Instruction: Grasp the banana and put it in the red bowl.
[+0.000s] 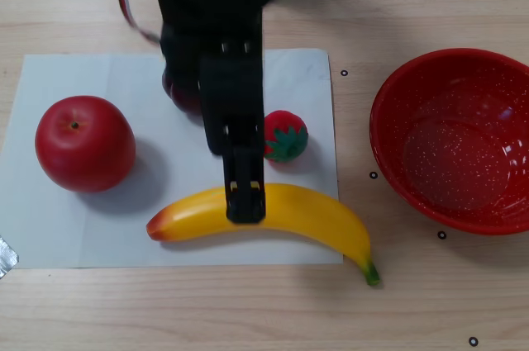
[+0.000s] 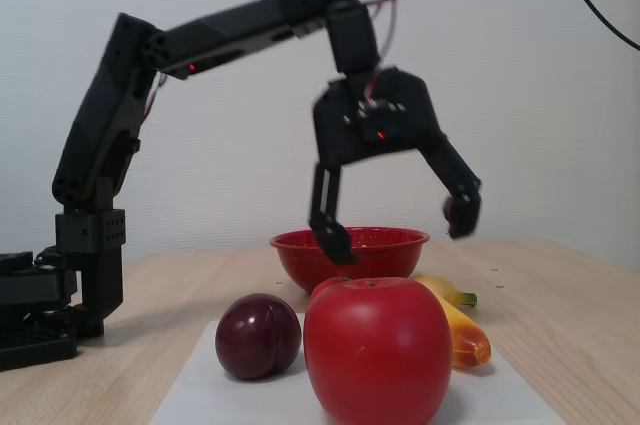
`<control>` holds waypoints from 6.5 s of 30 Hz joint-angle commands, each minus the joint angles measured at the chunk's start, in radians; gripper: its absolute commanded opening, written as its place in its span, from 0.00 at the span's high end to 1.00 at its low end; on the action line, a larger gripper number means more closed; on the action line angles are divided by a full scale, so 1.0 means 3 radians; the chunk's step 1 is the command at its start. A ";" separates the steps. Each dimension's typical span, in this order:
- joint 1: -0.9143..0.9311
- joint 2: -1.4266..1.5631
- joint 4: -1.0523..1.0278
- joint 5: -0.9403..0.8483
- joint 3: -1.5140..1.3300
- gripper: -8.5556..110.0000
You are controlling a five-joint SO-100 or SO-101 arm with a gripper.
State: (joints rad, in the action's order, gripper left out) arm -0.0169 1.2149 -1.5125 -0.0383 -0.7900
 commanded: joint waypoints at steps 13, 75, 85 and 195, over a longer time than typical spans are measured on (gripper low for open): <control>0.0133 -0.0409 0.0271 0.0010 0.0879 0.53; 0.0169 0.0823 0.0026 -0.0056 -0.0199 0.93; 0.0205 0.1882 0.0348 0.0174 -0.1237 0.93; 0.0787 0.4162 0.2894 0.0061 -0.3748 0.93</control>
State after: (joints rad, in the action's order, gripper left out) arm 0.2286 2.3501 -0.7716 -0.0368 -1.9405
